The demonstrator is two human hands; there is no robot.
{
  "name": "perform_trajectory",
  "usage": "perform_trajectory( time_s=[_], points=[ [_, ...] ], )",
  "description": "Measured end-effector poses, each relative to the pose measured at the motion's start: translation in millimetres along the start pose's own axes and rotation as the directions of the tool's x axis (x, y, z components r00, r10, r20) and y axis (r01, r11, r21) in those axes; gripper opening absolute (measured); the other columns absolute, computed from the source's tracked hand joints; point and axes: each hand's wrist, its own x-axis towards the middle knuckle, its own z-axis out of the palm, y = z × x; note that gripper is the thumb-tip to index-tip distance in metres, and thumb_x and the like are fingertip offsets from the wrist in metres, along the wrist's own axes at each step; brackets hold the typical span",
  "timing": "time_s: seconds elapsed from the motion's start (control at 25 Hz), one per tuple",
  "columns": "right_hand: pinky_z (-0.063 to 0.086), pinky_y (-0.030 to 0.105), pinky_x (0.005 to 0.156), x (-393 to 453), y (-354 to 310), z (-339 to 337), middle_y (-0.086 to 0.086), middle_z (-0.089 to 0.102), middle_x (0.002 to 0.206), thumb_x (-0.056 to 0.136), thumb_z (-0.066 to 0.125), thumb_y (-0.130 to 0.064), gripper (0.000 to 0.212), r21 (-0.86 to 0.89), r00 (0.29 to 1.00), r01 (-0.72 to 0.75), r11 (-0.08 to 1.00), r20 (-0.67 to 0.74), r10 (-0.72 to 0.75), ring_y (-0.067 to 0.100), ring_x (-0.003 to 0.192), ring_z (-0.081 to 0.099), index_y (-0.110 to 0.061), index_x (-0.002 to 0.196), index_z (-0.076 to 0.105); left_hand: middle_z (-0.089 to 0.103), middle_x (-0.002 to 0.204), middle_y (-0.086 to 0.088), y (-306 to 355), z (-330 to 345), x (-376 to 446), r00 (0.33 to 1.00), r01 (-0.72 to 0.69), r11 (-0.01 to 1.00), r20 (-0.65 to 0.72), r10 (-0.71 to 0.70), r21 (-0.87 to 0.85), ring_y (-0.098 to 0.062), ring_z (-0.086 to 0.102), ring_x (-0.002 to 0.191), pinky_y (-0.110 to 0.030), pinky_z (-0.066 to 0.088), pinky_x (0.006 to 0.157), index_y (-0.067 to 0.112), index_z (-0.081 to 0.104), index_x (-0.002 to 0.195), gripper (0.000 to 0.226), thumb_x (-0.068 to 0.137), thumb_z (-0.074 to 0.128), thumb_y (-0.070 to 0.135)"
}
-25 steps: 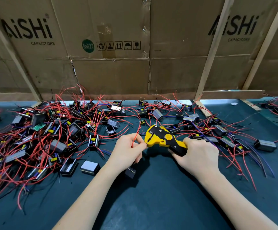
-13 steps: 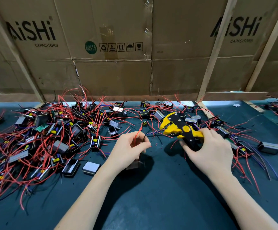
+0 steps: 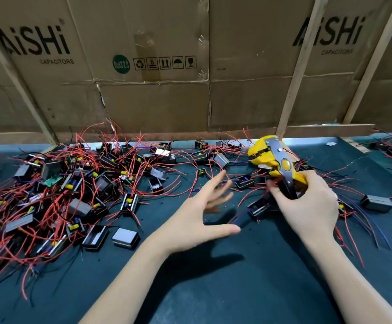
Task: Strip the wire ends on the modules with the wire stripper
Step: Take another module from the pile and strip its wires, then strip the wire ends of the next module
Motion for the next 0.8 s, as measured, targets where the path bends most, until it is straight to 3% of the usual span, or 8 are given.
perform_trajectory(
  time_s=[0.12, 0.2, 0.28, 0.36, 0.44, 0.52, 0.72, 0.8],
  points=[
    [0.044, 0.035, 0.075, 2, -2, -5, -0.001, 0.063, 0.086, 0.073, 0.076, -0.054, 0.045, 0.094, 0.997, -0.03, 0.995, -0.071, 0.037, 0.026, 0.078, 0.059, -0.017, 0.094, 0.06, 0.066, 0.118, 0.01, -5, -27, -6, 0.917, 0.027, 0.949, -0.387, 0.101, 0.313, 0.004, 0.061, 0.103, -0.03, 0.049, 0.092, 0.022, 0.063, 0.124, 0.04, 0.086, 0.073, 0.012],
    [0.044, 0.025, 0.073, 3, -2, -8, -0.012, 0.064, 0.079, 0.075, 0.078, -0.051, 0.036, 0.244, 0.999, 0.016, 0.97, -0.04, -0.007, 0.012, 0.073, 0.059, -0.022, 0.089, 0.061, 0.067, 0.094, 0.003, -12, -51, -12, 0.722, 0.2, 0.869, -0.668, 0.182, 0.453, -0.008, 0.061, 0.083, -0.037, 0.049, 0.082, 0.014, 0.071, 0.095, 0.011, 0.086, 0.069, 0.007],
    [0.042, 0.015, 0.068, 7, -2, -11, -0.014, 0.063, 0.073, 0.077, 0.076, -0.046, 0.025, 0.536, 0.975, -0.029, 0.844, 0.202, -0.095, 0.004, 0.067, 0.055, -0.025, 0.081, 0.062, 0.064, 0.091, -0.003, -20, -74, -21, 0.578, 0.511, 0.714, -0.806, 0.128, 0.479, -0.025, 0.061, 0.086, -0.04, 0.049, 0.076, 0.013, 0.067, 0.092, 0.008, 0.086, 0.069, 0.019],
    [0.047, 0.023, 0.069, 10, -1, -16, 0.003, 0.066, 0.082, 0.078, 0.072, -0.046, 0.028, 0.749, 0.779, -0.331, 0.575, 0.56, -0.281, 0.016, 0.071, 0.058, -0.019, 0.082, 0.065, 0.062, 0.101, -0.011, -31, -90, -31, 0.516, 0.75, 0.516, -0.854, -0.068, 0.413, -0.036, 0.059, 0.099, -0.044, 0.049, 0.079, 0.009, 0.061, 0.101, 0.03, 0.084, 0.072, 0.032],
    [0.051, 0.034, 0.071, 11, -4, -18, 0.026, 0.066, 0.099, 0.081, 0.067, -0.055, 0.046, 0.629, 0.474, -0.598, 0.497, 0.777, -0.414, 0.03, 0.075, 0.062, -0.01, 0.089, 0.063, 0.062, 0.107, -0.014, -38, -94, -35, 0.486, 0.832, 0.414, -0.844, -0.225, 0.369, -0.038, 0.058, 0.104, -0.046, 0.049, 0.081, 0.008, 0.056, 0.106, 0.043, 0.08, 0.075, 0.036],
    [0.051, 0.039, 0.076, 7, -3, -14, 0.029, 0.066, 0.11, 0.078, 0.065, -0.061, 0.057, 0.5, 0.312, -0.606, 0.619, 0.865, -0.393, 0.035, 0.079, 0.066, -0.006, 0.089, 0.06, 0.066, 0.101, -0.01, -41, -94, -35, 0.497, 0.811, 0.469, -0.835, -0.237, 0.35, -0.035, 0.061, 0.099, -0.042, 0.05, 0.079, 0.012, 0.059, 0.101, 0.034, 0.079, 0.077, 0.03],
    [0.05, 0.039, 0.076, 1, -4, -7, 0.014, 0.073, 0.108, 0.069, 0.072, -0.06, 0.044, 0.395, 0.433, -0.568, 0.722, 0.89, -0.146, 0.036, 0.088, 0.067, -0.016, 0.074, 0.069, 0.063, 0.061, -0.002, -30, -86, -24, 0.567, 0.508, 0.851, -0.795, -0.216, 0.131, -0.012, 0.06, 0.055, -0.029, 0.054, 0.054, 0.01, 0.063, 0.07, 0.027, 0.072, 0.085, 0.026],
    [0.05, 0.04, 0.077, 4, -5, -8, 0.016, 0.073, 0.105, 0.065, 0.077, -0.06, 0.045, 0.389, 0.488, -0.595, 0.704, 0.87, -0.068, 0.033, 0.084, 0.068, -0.016, 0.072, 0.074, 0.061, 0.05, -0.002, -27, -76, -19, 0.616, 0.48, 0.871, -0.746, -0.252, 0.103, -0.009, 0.056, 0.04, -0.026, 0.053, 0.046, 0.008, 0.063, 0.066, 0.034, 0.072, 0.086, 0.032]
  ],
)
